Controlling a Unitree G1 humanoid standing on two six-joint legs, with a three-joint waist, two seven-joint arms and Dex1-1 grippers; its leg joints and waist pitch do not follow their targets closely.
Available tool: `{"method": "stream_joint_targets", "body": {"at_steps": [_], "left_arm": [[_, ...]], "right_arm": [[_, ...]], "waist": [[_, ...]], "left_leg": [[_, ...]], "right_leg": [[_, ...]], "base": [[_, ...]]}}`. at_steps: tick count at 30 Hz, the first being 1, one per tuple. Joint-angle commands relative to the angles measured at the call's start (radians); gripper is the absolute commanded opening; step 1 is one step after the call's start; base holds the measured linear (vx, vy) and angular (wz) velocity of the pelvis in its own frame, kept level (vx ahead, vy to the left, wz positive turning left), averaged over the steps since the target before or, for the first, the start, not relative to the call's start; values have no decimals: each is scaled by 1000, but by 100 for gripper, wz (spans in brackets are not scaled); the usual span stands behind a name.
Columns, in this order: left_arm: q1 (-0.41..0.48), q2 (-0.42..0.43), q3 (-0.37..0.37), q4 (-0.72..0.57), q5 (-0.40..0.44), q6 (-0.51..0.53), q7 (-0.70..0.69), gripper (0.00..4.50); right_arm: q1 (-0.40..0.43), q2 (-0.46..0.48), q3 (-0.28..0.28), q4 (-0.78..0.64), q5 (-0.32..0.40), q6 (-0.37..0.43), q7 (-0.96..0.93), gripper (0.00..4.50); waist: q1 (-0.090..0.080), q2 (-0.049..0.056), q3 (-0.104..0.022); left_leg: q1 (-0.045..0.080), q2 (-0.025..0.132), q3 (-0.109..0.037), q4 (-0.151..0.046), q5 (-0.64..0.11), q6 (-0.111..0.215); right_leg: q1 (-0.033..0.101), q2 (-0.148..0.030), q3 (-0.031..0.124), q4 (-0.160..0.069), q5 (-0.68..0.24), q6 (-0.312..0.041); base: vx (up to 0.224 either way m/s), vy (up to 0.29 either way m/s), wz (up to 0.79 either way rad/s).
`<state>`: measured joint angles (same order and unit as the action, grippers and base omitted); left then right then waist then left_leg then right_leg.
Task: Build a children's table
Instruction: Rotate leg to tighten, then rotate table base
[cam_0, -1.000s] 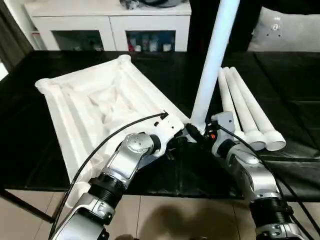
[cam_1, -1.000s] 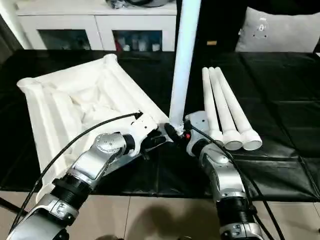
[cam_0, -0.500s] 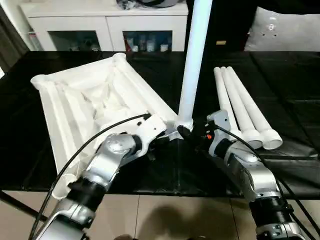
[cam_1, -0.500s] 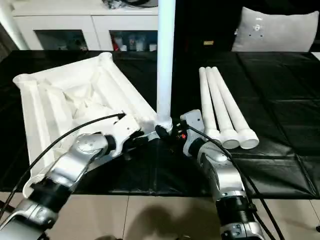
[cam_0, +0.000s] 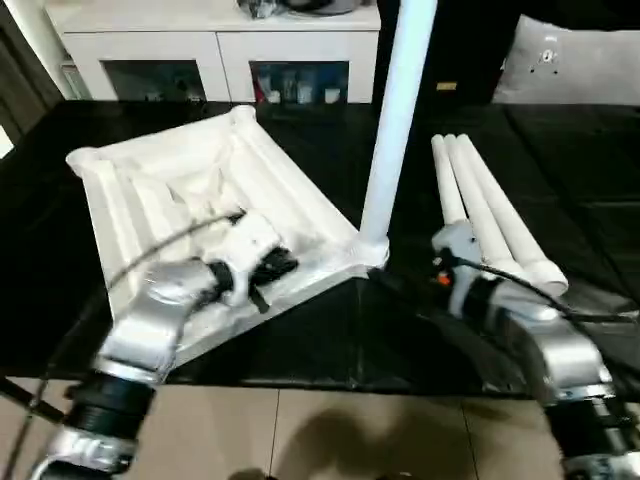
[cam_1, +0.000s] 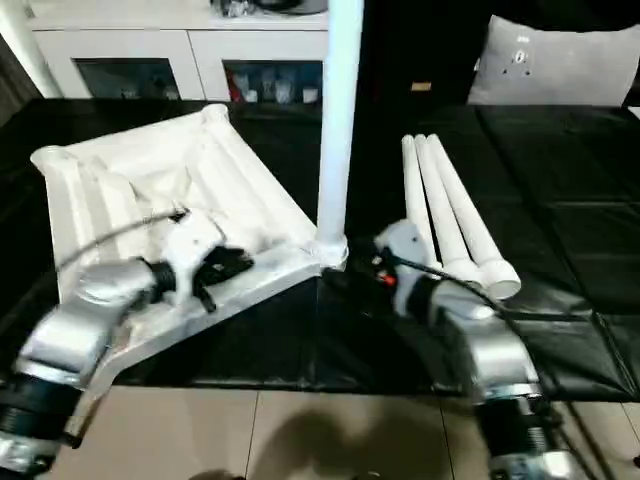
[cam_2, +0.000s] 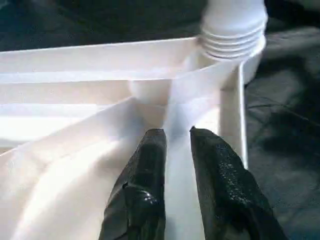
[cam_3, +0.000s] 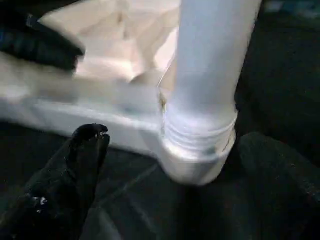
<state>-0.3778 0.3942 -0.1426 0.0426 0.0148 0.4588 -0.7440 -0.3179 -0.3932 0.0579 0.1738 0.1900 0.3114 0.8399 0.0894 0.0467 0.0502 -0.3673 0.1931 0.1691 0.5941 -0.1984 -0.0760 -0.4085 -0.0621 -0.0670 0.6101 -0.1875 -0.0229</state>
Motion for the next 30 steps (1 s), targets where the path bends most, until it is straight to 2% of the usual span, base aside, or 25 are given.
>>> {"method": "stream_joint_targets", "body": {"at_steps": [1, 4, 5, 8, 11, 14, 16, 17, 18, 21, 25, 27, 30], "left_arm": [[26, 32, 33, -45, -2, 43, 2, 97], [53, 69, 46, -90, -8, 77, 3, 97], [82, 113, 57, -130, -12, 96, -6, 97], [99, 135, 76, -153, -25, 107, -22, 97], [137, 200, 117, -196, -53, 92, -89, 97], [155, 258, 139, -203, -58, 92, -121, 97], [154, 268, 143, -205, -55, 101, -114, 97], [153, 282, 148, -198, -44, 106, -102, 97], [153, 286, 148, -198, -43, 107, -99, 97], [148, 297, 156, -174, -25, 122, -59, 97], [127, 310, 156, -129, 9, 139, -6, 97], [120, 313, 154, -114, 23, 138, 8, 97], [92, 335, 125, -31, 91, 131, 67, 97]], "right_arm": [[-3, -42, -3, -56, 19, 30, 64, 449], [0, -59, -3, -96, 71, 53, 114, 449], [-3, -41, 5, -132, 136, 82, 151, 449], [-11, -22, 19, -141, 154, 85, 166, 449], [-55, 38, 52, -77, 142, 68, 169, 449], [-115, 92, 71, 41, 89, 0, 139, 449], [-138, 110, 60, 84, 70, -34, 98, 449], [-180, 131, 35, 165, 28, -83, -6, 449], [-188, 134, 30, 181, 20, -92, -29, 449], [-229, 139, -2, 263, -15, -140, -154, 449], [-216, 147, 5, 259, -10, -146, -128, 449], [-201, 150, 17, 240, -2, -139, -92, 449], [-132, 171, 79, 176, -12, -136, -69, 449]], "waist": [[2, -15, -60], [1, -14, -62], [1, -13, -62], [3, -11, -62], [0, -9, -60], [-2, -5, -58], [-2, -3, -58], [1, -1, -60], [-2, -1, -60], [0, -1, -63], [-1, -4, -67], [-2, -4, -68], [-1, -4, -67]], "left_leg": [[0, 32, -9, -64, -118, 72], [0, 30, -8, -61, -101, 84], [-3, 30, -9, -61, -102, 93], [2, 32, -8, -61, -109, 91], [3, 32, -11, -66, -133, 71], [7, 31, -10, -68, -160, 51], [10, 33, -10, -68, -158, 41], [15, 32, -8, -66, -155, 34], [10, 31, -10, -69, -142, 21], [13, 29, -8, -66, -142, 13], [6, 24, -8, -61, -108, 37], [4, 25, -9, -60, -106, 48], [4, 25, -9, -60, -108, 58]], "right_leg": [[58, -69, 47, -75, -232, -158], [57, -68, 46, -73, -205, -162], [58, -69, 45, -73, -200, -170], [52, -68, 45, -74, -211, -179], [49, -68, 43, -73, -229, -190], [45, -69, 44, -76, -268, -185], [45, -71, 47, -74, -255, -188], [41, -68, 47, -72, -233, -192], [44, -68, 46, -66, -214, -200], [46, -67, 47, -63, -182, -200], [56, -65, 46, -54, -104, -200], [57, -66, 46, -55, -101, -203], [55, -65, 45, -58, -117, -190]], "base": [[0, 0, 0], [0, 0, 0], [0, 0, 0], [0, 0, 0], [0, 0, 0], [0, 0, 0], [0, 0, 0], [0, 0, 0], [0, 0, 0], [0, 0, 0], [0, 0, 0], [0, 0, 0], [0, 0, 0]]}}
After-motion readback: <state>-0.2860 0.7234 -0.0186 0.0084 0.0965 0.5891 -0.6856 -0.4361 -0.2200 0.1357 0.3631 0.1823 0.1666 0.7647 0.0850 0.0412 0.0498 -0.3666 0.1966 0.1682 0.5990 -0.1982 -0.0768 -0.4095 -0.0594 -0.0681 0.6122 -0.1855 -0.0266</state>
